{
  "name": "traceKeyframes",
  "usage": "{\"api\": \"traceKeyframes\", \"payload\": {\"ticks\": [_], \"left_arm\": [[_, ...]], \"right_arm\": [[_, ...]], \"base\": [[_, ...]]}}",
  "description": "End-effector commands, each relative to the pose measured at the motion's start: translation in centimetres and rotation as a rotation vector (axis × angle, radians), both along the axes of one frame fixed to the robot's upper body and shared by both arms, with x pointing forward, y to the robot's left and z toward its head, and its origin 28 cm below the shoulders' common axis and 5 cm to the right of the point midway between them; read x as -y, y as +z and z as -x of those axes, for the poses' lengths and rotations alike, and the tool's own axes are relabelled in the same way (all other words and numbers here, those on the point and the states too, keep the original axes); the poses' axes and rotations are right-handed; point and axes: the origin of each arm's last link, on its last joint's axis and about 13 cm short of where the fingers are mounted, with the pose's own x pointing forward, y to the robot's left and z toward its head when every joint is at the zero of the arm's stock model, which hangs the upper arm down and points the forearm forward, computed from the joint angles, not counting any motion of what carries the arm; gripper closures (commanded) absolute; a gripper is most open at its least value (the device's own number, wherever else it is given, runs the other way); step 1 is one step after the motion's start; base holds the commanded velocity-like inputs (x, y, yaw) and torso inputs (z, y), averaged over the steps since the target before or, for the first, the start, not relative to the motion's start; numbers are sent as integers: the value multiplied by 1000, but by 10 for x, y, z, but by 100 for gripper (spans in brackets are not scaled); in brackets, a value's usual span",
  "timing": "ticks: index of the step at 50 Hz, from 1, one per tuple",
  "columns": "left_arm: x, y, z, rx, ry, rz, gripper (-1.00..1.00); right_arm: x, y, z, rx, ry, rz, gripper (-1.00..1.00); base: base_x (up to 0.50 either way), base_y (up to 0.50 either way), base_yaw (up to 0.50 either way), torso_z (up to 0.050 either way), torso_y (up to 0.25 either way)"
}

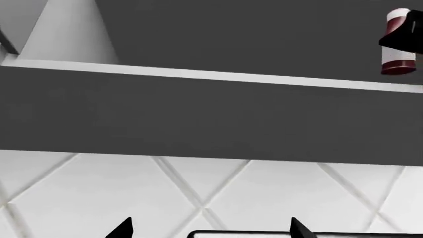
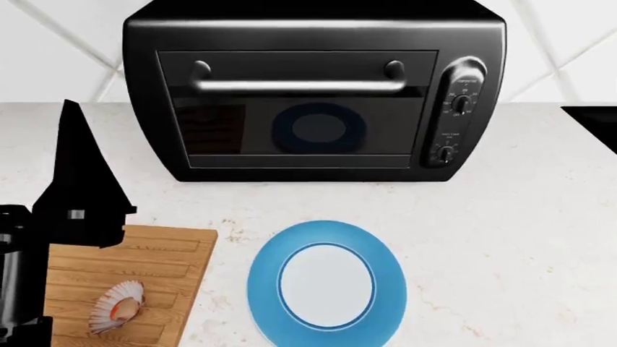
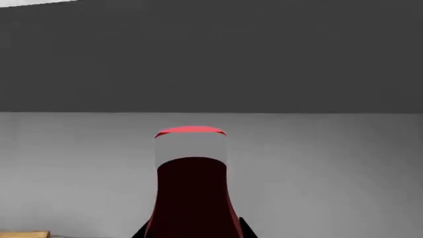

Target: Pick the scallop from the plate and place it on the cutting board. Then pick the condiment bottle from the cabinet and place it next to the cutting board.

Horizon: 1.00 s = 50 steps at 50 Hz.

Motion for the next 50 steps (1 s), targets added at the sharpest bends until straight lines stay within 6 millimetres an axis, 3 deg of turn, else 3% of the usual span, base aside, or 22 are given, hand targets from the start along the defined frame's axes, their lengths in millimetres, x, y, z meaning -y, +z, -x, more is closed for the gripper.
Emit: {"api": "traceKeyframes", "payload": {"ticks": [1, 16, 19, 22, 50], "left_arm": [[2, -1, 1, -2, -6, -8, -100], [4, -2, 3, 6, -5, -21, -100], [4, -2, 4, 8, -6, -23, -100], [4, -1, 3, 9, -6, -26, -100], [3, -1, 2, 13, 4, -36, -100]], "right_arm": [[-5, 16, 35, 95, 83, 14, 100], [-10, -11, 65, 197, 219, 19, 100], [5, 8, 112, 188, 238, 22, 100], [4, 0, 123, 165, 265, 44, 100], [-14, -125, 93, -57, 409, 66, 100]], "base": [[0, 0, 0, 0, 0], [0, 0, 0, 0, 0], [0, 0, 0, 0, 0], [0, 0, 0, 0, 0], [0, 0, 0, 0, 0]]}}
